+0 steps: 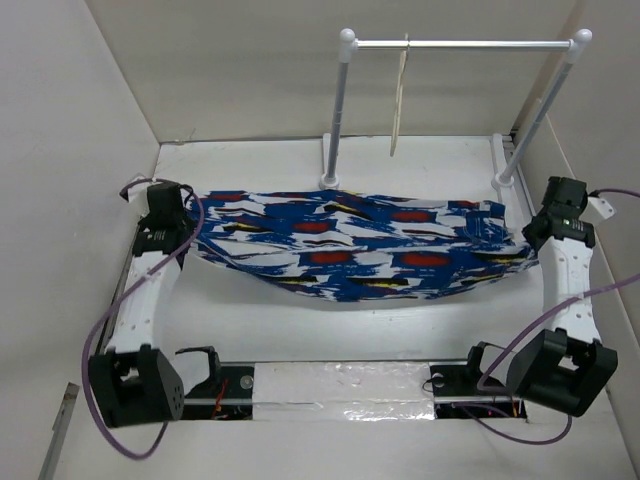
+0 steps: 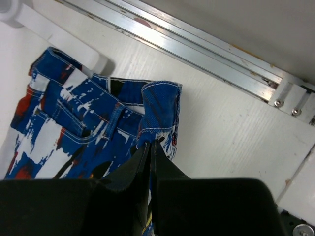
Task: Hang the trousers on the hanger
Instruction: Fold the trousers at the center of the board.
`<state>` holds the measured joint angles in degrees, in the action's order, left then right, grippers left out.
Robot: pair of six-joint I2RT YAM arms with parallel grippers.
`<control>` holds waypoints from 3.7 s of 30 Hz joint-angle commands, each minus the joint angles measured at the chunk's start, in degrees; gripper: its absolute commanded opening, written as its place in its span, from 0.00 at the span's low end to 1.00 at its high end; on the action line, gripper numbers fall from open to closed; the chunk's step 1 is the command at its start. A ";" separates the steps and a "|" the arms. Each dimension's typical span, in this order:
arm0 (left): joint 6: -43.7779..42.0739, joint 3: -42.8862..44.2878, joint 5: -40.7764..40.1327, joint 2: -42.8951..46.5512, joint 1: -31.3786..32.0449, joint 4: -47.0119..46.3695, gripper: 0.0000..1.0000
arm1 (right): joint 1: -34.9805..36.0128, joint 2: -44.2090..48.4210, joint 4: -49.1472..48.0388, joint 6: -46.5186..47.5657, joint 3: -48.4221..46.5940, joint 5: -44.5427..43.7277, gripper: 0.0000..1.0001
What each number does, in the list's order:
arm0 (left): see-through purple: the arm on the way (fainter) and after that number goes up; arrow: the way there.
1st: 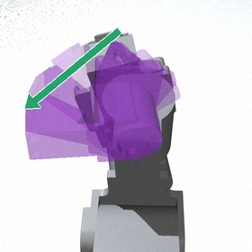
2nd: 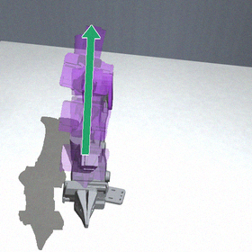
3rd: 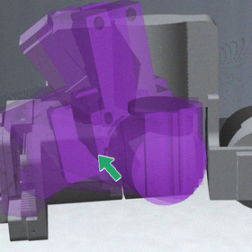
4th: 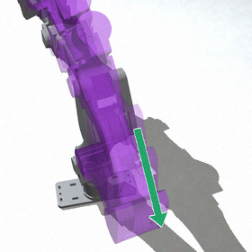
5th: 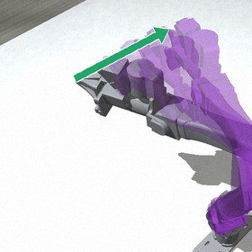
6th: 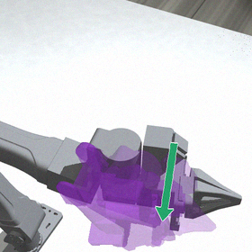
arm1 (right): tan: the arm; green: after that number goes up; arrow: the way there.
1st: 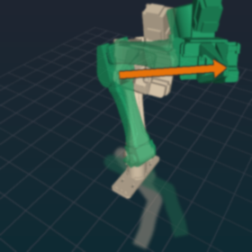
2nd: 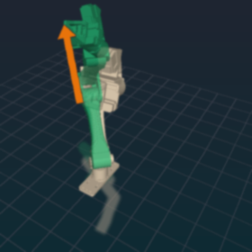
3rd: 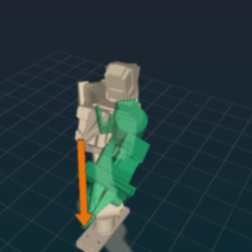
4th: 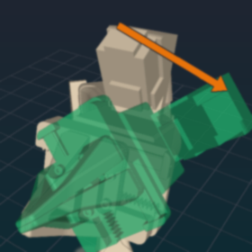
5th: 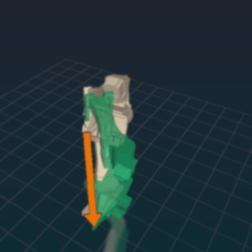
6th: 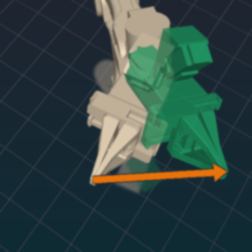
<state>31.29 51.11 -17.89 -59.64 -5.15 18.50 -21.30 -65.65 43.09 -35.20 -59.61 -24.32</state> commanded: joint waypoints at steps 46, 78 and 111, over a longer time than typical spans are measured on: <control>-4.48 60.59 -30.54 -64.46 2.33 5.23 0.05 | 6.53 -39.90 -20.06 -1.89 -29.94 0.75 0.11; 0.88 22.62 -5.58 -44.33 -3.02 -4.79 0.67 | 22.52 15.70 -51.25 -6.38 34.11 23.16 0.25; 0.53 24.47 -12.26 -46.36 -3.55 -8.13 0.00 | 34.31 19.33 -52.41 -1.71 40.02 24.93 0.35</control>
<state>32.38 76.40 -27.31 -109.34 -8.32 11.66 12.49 -46.87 -5.78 -37.87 -20.27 1.89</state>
